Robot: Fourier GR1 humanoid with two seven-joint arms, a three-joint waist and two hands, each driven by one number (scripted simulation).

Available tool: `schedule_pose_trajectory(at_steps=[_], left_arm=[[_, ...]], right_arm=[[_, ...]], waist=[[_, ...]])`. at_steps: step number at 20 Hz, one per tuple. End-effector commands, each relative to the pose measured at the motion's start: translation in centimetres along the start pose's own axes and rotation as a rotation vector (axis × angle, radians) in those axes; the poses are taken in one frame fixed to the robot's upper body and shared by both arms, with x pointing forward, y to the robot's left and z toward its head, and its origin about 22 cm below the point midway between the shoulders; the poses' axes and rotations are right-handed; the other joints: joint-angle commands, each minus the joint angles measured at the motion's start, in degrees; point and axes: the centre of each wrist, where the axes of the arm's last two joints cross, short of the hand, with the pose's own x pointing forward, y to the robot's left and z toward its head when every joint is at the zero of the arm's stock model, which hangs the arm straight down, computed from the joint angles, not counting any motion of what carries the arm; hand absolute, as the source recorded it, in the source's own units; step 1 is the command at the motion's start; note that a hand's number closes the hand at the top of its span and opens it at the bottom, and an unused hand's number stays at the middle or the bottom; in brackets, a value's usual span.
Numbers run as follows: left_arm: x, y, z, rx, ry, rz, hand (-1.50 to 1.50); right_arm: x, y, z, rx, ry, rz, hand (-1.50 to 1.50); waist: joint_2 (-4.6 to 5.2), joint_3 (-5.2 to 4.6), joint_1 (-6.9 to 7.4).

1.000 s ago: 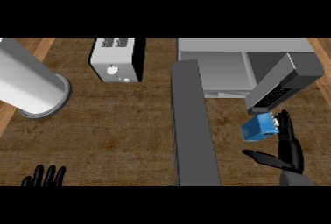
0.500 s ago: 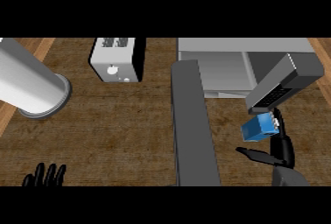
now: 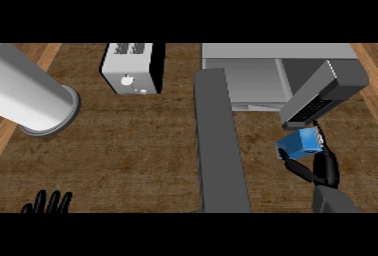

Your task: Pick up the milk, place it into the microwave and close the microwave

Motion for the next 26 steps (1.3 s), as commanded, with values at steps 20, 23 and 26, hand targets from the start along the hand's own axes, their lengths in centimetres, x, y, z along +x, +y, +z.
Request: schedule_pose_trajectory(at_steps=[20, 23, 26], left_arm=[[0.1, -1.2, 0.6, -0.016, 0.003, 0.015, -1.50], [-1.0, -1.2, 1.7, 0.000, 0.010, 0.011, -1.50], [-0.3, 0.1, 0.5, -0.010, 0.011, 0.024, -1.50]], right_arm=[[1.5, 5.5, -3.1, 0.031, -0.175, -0.113, 1.50], [1.3, 6.4, -1.9, 0.043, -0.209, -0.104, 1.50], [1.6, 6.2, -2.2, 0.067, -0.205, -0.086, 1.50]], waist=[[0.10, 0.03, 1.45], [-0.25, -0.10, 0.69], [-0.26, -0.13, 0.24]])
